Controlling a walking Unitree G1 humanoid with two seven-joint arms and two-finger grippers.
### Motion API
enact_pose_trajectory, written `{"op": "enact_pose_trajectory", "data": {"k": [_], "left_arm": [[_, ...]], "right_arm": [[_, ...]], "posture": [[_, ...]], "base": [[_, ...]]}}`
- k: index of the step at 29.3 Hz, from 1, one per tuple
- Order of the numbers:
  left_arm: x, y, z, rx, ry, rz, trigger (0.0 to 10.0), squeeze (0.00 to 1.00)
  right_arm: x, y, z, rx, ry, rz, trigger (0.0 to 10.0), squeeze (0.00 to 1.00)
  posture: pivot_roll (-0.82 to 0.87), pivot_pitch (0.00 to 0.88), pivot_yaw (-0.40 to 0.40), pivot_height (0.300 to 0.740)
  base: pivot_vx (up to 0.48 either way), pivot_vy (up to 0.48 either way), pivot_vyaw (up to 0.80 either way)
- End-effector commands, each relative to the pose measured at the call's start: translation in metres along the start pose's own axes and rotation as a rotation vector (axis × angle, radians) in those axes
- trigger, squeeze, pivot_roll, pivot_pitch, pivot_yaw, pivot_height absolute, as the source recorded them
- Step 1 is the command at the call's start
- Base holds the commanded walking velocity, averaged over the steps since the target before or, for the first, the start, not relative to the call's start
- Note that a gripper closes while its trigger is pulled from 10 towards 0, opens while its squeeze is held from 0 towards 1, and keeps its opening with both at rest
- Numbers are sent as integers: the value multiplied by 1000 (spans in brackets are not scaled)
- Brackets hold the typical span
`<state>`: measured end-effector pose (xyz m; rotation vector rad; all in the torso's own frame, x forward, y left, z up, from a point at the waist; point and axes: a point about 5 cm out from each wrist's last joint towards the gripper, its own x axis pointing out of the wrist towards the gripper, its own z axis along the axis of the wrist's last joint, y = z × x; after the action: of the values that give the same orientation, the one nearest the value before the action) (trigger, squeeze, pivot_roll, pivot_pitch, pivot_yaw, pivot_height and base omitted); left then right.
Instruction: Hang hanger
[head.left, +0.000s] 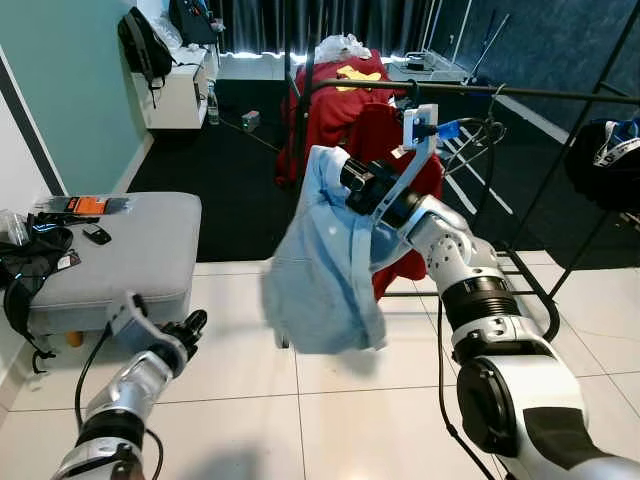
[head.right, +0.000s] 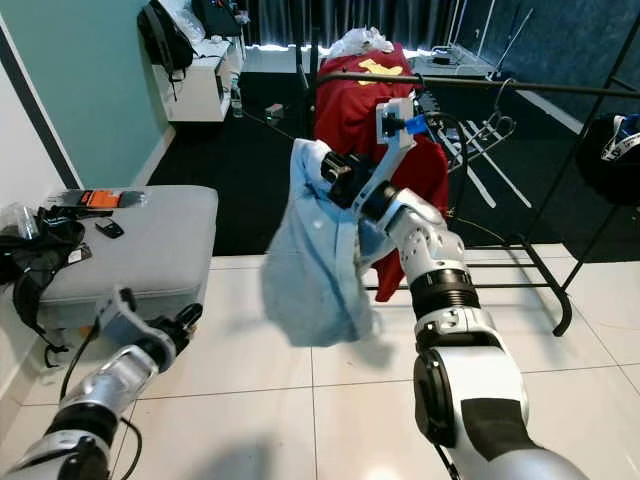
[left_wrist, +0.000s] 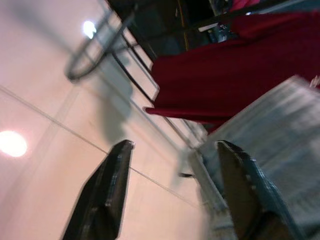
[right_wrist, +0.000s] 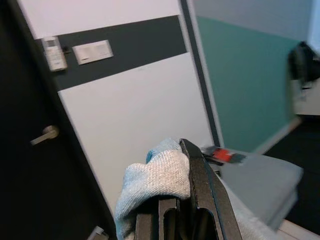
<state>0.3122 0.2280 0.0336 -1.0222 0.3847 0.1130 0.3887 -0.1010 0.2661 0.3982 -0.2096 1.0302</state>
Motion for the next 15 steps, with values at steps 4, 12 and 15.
{"op": "enact_pose_trajectory", "data": {"k": [4, 12, 15], "left_arm": [[-2, 7, -22, -259, 59, -16, 10000, 1000], [0, -2, -29, -473, 42, -89, 10000, 1000], [0, -4, -26, -513, 16, -104, 10000, 1000]], "right_arm": [[3, 7, 7, 10, -17, 78, 0, 0], [6, 10, 9, 31, -30, 92, 0, 0], [6, 11, 9, 34, -29, 98, 0, 0]], "posture": [[-10, 35, -81, 740], [-15, 37, -81, 740], [-13, 36, -81, 740]], "base": [[0, 0, 0], [0, 0, 0], [0, 0, 0]]}}
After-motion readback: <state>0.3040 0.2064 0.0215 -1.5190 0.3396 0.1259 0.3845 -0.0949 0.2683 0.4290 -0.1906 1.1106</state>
